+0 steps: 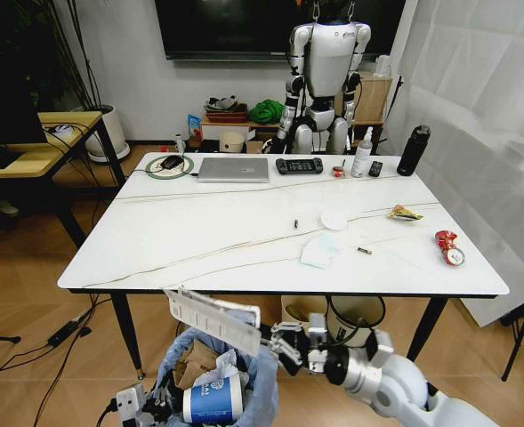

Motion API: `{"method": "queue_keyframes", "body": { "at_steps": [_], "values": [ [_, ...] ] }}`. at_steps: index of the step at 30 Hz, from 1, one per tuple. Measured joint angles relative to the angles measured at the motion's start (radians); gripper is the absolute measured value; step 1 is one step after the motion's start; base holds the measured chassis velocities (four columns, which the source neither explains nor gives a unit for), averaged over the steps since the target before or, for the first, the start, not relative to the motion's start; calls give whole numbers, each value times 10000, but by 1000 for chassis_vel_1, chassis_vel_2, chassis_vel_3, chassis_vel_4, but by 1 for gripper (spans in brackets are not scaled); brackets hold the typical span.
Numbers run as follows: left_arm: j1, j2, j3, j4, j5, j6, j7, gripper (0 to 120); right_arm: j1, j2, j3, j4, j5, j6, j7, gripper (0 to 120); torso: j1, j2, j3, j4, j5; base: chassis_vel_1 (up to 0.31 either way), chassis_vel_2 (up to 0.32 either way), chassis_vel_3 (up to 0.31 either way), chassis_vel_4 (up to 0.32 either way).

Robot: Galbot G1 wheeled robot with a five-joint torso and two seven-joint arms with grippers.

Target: Pick up the trash bin and place the trash from the table into it.

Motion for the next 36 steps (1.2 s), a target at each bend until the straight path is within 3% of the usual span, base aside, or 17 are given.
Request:
{"method": "queue_keyframes", "body": {
  "at_steps": [14,36],
  "values": [
    [-68,4,150,-176,-157,112,-70,0,126,238,-117,-776,-1095,348,-70,0,0,-3,0,-1,1,0,0,0,0],
    [202,49,49,-430,-65,60,-46,0,-176,76,270,-667,-1680,540,-301,0,0,-2,-1,-1,1,0,0,0,0]
  ]
}}
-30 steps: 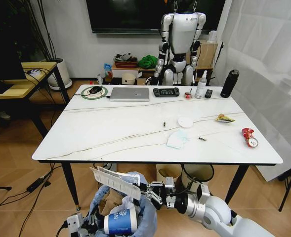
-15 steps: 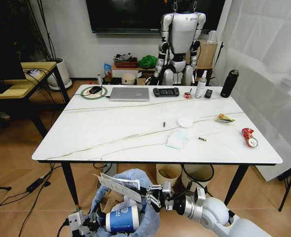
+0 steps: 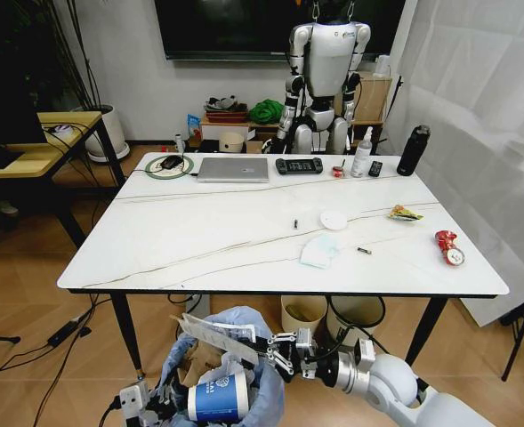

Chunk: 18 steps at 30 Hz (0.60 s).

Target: Pick up the trash bin and place the trash from the table into it.

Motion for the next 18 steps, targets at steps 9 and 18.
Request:
{"method": "queue_keyframes", "body": {
  "at_steps": [9,18],
  "values": [
    [-20,0,12,-11,-6,-3,1,0,-166,-28,1,0,-253,57,-118,0,0,1,0,0,0,0,0,0,0],
    [-42,-23,11,-61,-27,-3,-1,0,-242,-43,-25,-36,-408,163,-148,0,0,3,0,0,0,0,0,0,0]
  ]
}}
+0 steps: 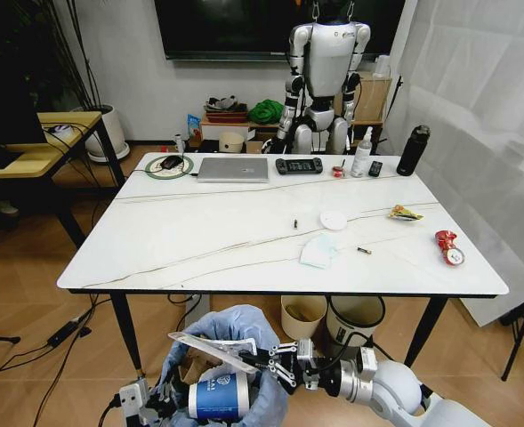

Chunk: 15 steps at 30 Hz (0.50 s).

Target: Pick up the trash bin and place the trash from the table into it.

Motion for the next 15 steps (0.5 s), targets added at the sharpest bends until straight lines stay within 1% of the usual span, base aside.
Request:
{"method": "queue_keyframes", "body": {
  "at_steps": [2,7,8,9,10,15],
  "values": [
    [0,0,-10,0,-1,0,-1,0,-9,2,-7,1,-3,13,0,0,0,0,0,0,0,0,0,0,0],
    [-5,-3,-28,-1,-7,0,-8,0,-36,-16,-12,52,-4,41,-36,19,0,0,0,0,0,0,0,0,0],
    [-5,-3,-28,-1,-7,0,-8,0,-36,-16,-12,52,-4,41,-36,19,0,0,0,0,0,0,0,0,0],
    [-16,-4,-34,-1,-8,2,-11,0,-47,-30,-12,65,0,49,-55,23,0,0,0,0,0,0,0,0,0],
    [-37,-3,-54,5,-13,3,-14,0,-62,-52,-5,95,12,55,-69,25,0,0,0,0,0,0,0,0,0],
    [-95,4,-110,78,-39,13,-29,0,-133,-147,48,217,57,95,-132,47,0,0,0,0,0,0,0,0,0]
  ]
}}
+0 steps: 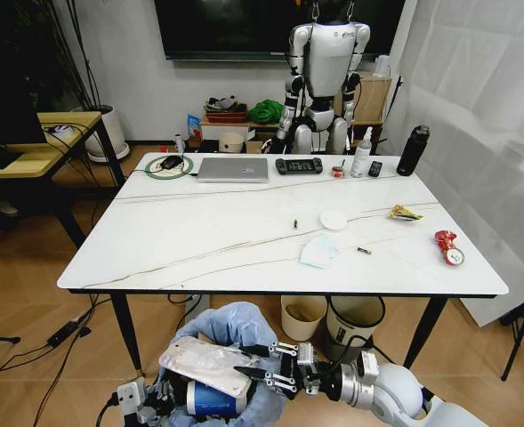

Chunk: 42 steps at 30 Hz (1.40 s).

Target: Pick up the trash bin and place the trash from the table into it.

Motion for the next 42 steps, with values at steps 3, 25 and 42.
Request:
{"method": "queue_keyframes", "body": {
  "at_steps": [3,25,42],
  "values": [
    [-26,7,-58,47,-45,5,-15,0,-102,-108,73,118,29,30,-51,56,0,0,0,0,1,0,0,0,0],
    [103,98,51,-287,-14,21,-36,0,578,400,3754,-208,1253,-798,4279,100,0,0,1,0,2,0,0,0,0],
    [-403,186,343,219,-96,44,-45,0,2428,1103,2875,-2882,819,-4049,6207,98,0,-3,1,0,0,0,0,0,0]
  ]
}}
